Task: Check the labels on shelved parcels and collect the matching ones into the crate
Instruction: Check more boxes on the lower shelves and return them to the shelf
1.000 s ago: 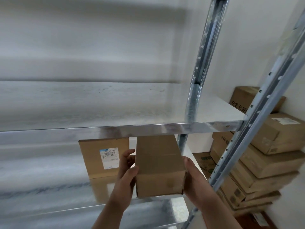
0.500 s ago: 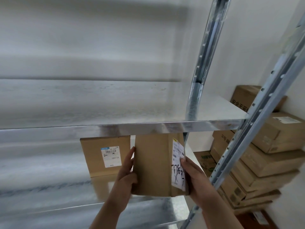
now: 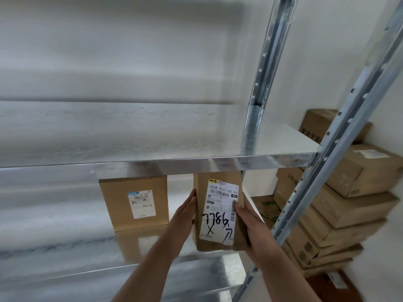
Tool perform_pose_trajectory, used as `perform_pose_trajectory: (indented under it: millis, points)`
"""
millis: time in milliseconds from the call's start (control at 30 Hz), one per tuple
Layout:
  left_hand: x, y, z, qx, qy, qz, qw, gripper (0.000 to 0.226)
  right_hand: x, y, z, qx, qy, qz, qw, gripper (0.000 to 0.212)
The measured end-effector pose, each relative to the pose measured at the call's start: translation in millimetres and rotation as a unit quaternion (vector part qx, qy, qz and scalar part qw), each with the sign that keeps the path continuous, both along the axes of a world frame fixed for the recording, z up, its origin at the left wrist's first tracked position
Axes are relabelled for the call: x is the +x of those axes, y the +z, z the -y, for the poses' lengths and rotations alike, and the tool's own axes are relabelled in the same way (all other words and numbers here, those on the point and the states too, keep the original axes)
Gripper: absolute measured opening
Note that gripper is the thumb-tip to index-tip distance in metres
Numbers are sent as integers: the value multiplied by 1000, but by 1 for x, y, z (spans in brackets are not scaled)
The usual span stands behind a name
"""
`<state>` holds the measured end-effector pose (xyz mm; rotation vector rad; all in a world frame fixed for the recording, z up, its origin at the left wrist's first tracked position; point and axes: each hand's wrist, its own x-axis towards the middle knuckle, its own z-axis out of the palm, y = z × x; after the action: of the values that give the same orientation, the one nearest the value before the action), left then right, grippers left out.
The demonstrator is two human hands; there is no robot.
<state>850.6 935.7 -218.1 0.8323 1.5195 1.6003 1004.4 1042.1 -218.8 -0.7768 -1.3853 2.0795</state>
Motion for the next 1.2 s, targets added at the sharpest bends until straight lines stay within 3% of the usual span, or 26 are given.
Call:
perform_pose_trajectory:
  millis: [233,400,700,967,1200]
  points:
    - [-9,3,-23,-70,1,-22,997,37,3,6,-29,123,32,56,990,56]
    - [-15,3,-51,-62,12,-47,997,44,-9,9,-67,191,93,136,968,44]
    - [-33,-43,-98,-97,76,-25,992,51,-34,-16,-110,256,112,261,924,54]
    - [-42,-77,-127,-88,88,-64,990,69,-53,-61,-139,294,61,302,905,68]
    - [-40,-91,-143,-77,88,-113,987,68,-64,-99,-152,304,18,301,904,61]
